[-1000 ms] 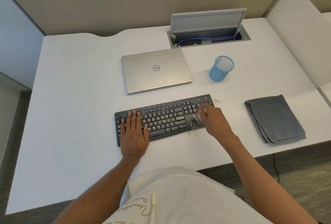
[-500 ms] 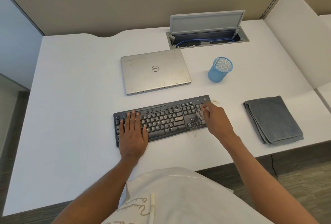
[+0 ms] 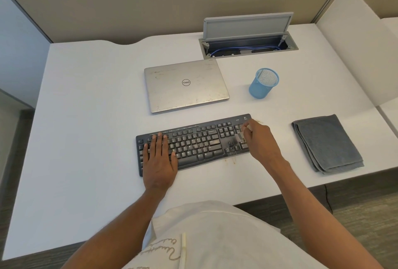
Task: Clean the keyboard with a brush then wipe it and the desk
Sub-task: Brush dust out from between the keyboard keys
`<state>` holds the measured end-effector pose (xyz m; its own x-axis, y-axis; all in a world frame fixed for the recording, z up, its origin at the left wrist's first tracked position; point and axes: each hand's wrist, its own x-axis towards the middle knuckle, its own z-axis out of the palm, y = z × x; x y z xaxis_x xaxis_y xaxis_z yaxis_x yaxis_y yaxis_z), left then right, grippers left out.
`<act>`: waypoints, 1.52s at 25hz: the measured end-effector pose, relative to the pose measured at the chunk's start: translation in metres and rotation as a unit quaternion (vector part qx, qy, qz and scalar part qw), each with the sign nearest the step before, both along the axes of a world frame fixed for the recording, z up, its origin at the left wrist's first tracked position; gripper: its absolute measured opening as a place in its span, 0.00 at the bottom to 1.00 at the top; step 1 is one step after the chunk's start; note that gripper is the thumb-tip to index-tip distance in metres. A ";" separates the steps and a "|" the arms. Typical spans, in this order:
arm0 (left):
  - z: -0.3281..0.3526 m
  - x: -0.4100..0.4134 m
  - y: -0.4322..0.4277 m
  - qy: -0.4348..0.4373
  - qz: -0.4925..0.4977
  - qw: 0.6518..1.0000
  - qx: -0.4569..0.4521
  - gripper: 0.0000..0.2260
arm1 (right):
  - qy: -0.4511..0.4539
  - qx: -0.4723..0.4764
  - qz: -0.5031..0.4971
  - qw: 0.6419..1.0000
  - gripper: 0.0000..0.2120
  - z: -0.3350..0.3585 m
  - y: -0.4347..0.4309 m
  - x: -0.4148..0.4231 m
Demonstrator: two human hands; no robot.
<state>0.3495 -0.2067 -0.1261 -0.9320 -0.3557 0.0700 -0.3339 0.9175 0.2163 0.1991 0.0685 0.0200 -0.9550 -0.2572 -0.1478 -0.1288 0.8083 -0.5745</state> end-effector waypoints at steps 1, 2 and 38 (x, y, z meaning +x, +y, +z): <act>0.000 0.000 0.000 -0.001 0.001 1.000 0.000 0.29 | -0.008 -0.003 -0.002 1.000 0.09 -0.002 -0.001 0.002; 0.000 0.000 0.000 -0.002 0.001 1.000 0.001 0.29 | -0.012 -0.002 -0.002 1.000 0.09 -0.003 -0.001 0.005; -0.001 0.000 -0.001 -0.008 -0.003 1.000 -0.002 0.29 | -0.019 -0.008 -0.045 0.999 0.08 -0.021 -0.001 0.050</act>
<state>0.3493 -0.2073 -0.1273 -0.9348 -0.3506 0.0570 -0.3326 0.9202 0.2065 0.2489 0.0676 -0.0011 -0.9680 -0.1731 -0.1818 -0.0333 0.8063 -0.5905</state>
